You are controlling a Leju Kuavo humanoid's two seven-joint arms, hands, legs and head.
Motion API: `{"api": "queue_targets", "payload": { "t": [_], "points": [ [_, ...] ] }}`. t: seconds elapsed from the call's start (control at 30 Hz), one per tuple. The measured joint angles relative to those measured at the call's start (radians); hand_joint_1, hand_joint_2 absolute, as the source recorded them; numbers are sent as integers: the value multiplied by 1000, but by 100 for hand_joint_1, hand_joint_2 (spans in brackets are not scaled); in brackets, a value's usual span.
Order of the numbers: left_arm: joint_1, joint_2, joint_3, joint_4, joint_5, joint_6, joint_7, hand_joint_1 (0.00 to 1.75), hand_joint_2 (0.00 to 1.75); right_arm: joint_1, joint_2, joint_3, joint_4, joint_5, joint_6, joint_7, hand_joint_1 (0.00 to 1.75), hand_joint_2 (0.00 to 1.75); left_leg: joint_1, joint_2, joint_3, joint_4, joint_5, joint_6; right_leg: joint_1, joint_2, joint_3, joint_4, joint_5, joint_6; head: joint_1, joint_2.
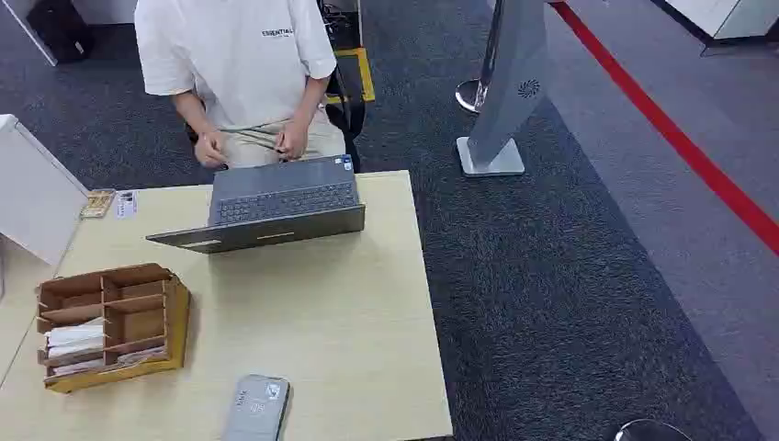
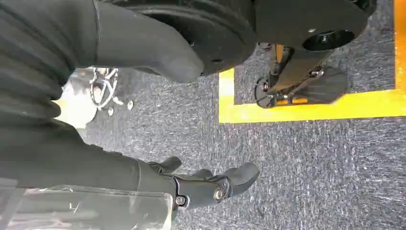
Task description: Pass the card to the sensor for recognition and then transmit it.
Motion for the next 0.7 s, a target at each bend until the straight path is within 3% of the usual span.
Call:
{"api": "queue_targets", "payload": {
  "t": [0.1, 0.33, 0.4, 0.53, 0.7],
  "points": [
    [-2, -33, 61, -91, -105, -60, -11, 0, 175, 0, 5, -12, 0, 1, -7, -6, 0, 175, 0, 0, 0, 0, 0, 0, 0, 0, 0, 0, 0, 0, 1, 0],
    [-25, -53, 193, -267, -182, -196, -16, 0, 175, 1, 11, -34, 0, 20, -8, -24, 0, 175, 0, 0, 0, 1, 0, 0, 0, 0, 0, 0, 0, 0, 0, 0],
    [-28, -61, 217, -340, -192, -185, -15, 0, 175, 2, 12, -34, 0, 32, 0, -37, 0, 175, 0, 0, 0, 1, 0, 0, 0, 0, 0, 0, 0, 0, 0, 0],
    [8, -74, 187, -528, -59, -114, -14, 0, 175, 10, 12, -44, -3, 51, 11, -47, 0, 175, 1, 1, 0, 1, 0, 0, 2, 1, -1, 0, 0, 0, 0, 0],
    [7, -79, 176, -723, -107, -219, -16, 0, 175, 12, 12, -56, -4, 83, 13, -51, 0, 175, 1, -2, -2, 1, 0, 0, 2, -3, -1, 1, 0, 0, 1, 0]
  ]
}}
